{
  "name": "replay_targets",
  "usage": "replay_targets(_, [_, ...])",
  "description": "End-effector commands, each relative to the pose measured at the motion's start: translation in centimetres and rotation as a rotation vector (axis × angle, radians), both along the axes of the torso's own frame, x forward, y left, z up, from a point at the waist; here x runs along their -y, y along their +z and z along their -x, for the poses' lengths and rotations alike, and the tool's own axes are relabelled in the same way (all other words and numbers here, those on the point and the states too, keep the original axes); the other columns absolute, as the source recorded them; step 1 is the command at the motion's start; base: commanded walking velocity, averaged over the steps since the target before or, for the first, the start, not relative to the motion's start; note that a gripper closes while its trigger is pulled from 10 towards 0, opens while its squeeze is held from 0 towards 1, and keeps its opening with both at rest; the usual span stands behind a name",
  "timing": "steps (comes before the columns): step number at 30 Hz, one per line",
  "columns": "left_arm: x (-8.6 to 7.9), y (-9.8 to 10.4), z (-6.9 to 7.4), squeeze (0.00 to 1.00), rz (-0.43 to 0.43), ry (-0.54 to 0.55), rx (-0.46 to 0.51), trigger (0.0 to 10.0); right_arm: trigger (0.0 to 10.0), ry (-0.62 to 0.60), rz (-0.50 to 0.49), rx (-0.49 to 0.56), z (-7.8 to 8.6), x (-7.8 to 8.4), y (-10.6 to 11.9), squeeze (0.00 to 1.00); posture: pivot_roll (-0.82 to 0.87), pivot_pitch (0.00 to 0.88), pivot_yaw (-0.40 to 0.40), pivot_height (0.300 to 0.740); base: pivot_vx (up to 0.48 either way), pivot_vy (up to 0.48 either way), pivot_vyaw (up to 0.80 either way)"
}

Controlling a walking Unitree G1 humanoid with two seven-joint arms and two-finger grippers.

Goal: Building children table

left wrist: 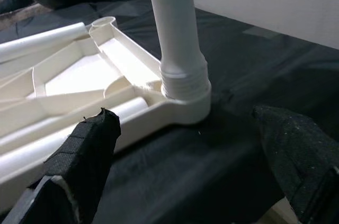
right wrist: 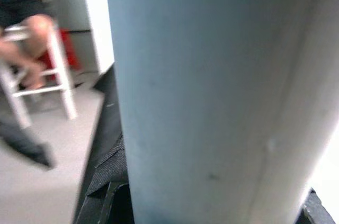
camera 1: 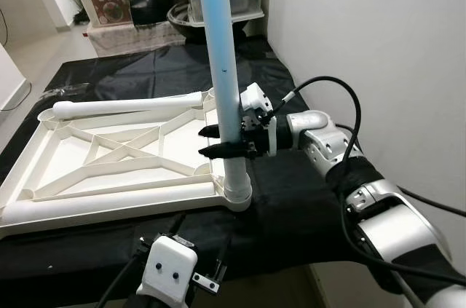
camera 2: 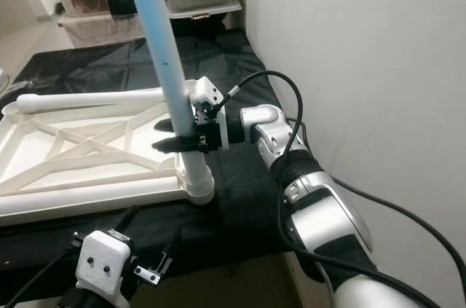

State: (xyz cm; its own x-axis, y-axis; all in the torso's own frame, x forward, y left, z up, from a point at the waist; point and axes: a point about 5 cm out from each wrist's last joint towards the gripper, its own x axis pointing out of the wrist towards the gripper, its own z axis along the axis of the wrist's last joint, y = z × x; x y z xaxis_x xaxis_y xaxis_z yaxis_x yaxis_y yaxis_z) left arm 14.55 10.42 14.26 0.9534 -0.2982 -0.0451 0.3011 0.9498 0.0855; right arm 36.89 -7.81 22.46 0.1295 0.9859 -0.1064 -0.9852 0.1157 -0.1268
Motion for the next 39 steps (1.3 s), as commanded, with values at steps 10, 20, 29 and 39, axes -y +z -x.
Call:
replay_targets(10, [-0.1, -0.3, -0.3, 0.00, -0.009, 0.000, -0.002, 10.0, 10.0, -0.399, -0.001, -0.048, -1.5, 1.0, -2.9, 0.00, 0.10, 0.124, 0.056, 0.740, 0.000, 0.000, 0.00])
replay_targets(20, [0.0, -0.2, -0.6, 0.00, -0.002, 0.004, 0.007, 10.0, 10.0, -0.570, -0.061, -0.079, -1.8, 0.5, -3.8, 0.00, 0.05, 0.126, 0.061, 0.740, 0.000, 0.000, 0.00])
replay_targets(29, [0.0, -0.1, -0.8, 0.00, -0.003, 0.001, 0.011, 10.0, 10.0, -0.662, -0.084, -0.093, -2.1, -0.1, -3.9, 0.00, 0.07, 0.124, 0.065, 0.740, 0.000, 0.000, 0.00])
replay_targets(39, [0.0, 0.0, -1.0, 0.00, -0.005, 0.005, 0.024, 10.0, 10.0, -0.795, -0.079, -0.074, -2.6, -0.3, -3.8, 0.00, 0.08, 0.118, 0.053, 0.740, 0.000, 0.000, 0.00])
